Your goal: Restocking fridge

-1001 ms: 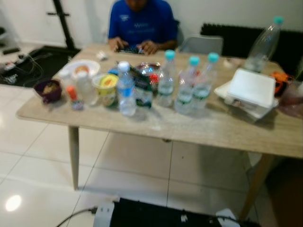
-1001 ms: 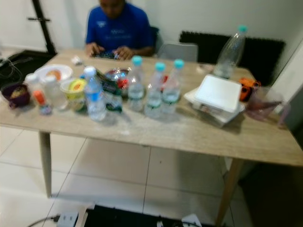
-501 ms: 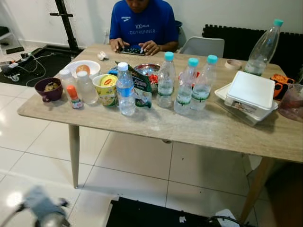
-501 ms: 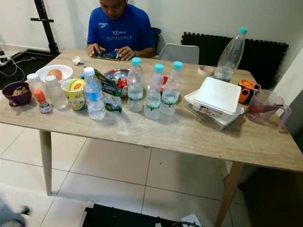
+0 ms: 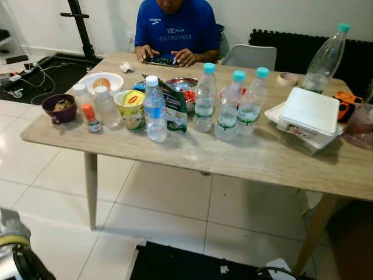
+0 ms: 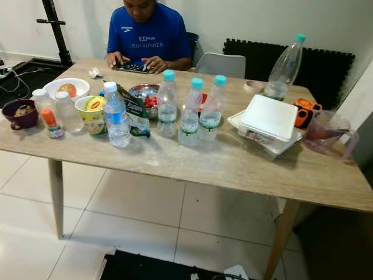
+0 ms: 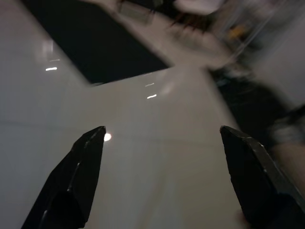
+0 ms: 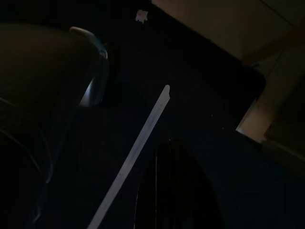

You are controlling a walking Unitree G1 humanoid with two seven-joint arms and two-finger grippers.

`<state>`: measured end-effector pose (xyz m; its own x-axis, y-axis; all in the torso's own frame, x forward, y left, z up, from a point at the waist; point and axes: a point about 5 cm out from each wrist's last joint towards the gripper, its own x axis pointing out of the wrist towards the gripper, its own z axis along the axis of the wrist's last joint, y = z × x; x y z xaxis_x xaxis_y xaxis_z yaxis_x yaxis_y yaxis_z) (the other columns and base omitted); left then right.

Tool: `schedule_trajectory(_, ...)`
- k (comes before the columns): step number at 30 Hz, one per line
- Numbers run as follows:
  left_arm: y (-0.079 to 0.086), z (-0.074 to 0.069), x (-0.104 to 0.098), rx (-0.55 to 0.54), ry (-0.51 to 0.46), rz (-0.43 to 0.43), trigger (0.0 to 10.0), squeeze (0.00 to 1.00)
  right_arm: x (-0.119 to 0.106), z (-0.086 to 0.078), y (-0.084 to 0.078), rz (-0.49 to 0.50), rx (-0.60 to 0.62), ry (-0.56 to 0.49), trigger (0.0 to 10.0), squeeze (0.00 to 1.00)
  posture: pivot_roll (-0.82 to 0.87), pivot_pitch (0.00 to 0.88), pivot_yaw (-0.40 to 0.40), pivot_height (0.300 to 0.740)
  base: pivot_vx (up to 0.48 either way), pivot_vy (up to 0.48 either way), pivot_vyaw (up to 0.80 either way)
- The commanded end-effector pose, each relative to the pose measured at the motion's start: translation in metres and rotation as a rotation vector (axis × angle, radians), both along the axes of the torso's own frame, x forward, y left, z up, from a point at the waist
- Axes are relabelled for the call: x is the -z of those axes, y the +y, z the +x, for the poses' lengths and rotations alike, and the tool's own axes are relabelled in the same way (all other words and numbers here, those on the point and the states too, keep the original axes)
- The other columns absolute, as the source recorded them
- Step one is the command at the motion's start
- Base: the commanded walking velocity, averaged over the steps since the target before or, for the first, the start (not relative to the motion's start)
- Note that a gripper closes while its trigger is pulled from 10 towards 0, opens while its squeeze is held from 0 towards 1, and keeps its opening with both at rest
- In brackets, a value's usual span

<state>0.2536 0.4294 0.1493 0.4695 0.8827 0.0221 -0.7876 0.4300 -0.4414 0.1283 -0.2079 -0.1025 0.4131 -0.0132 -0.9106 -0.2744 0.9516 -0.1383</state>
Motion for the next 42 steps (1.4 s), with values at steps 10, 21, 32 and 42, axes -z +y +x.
schedule_trajectory(10,-0.082,0.08,-0.1,0.664,-0.356,0.394,10.0,0.0,0.001,-0.002,0.001,-0.004,0.006,0.006,10.0,0.0,-0.02,0.059,-0.031,0.74,0.0,0.0,0.0)
schedule_trajectory(21,-0.238,0.134,-0.112,1.427,-0.374,0.576,10.0,0.0,0.005,-0.018,0.002,-0.004,0.005,0.03,10.0,0.0,-0.06,0.149,-0.005,0.74,0.0,0.0,0.0)
schedule_trajectory(32,-0.26,0.148,-0.136,1.392,-0.28,0.662,10.0,0.0,0.012,-0.048,0.004,0.0,0.032,0.08,10.0,0.0,-0.09,0.223,0.028,0.74,0.0,0.0,0.0)
schedule_trajectory(42,-0.286,0.154,-0.139,1.426,-0.275,0.647,10.0,0.0,0.011,-0.044,-0.001,-0.009,0.058,0.054,10.0,0.0,-0.11,0.235,0.041,0.74,0.0,0.0,0.0)
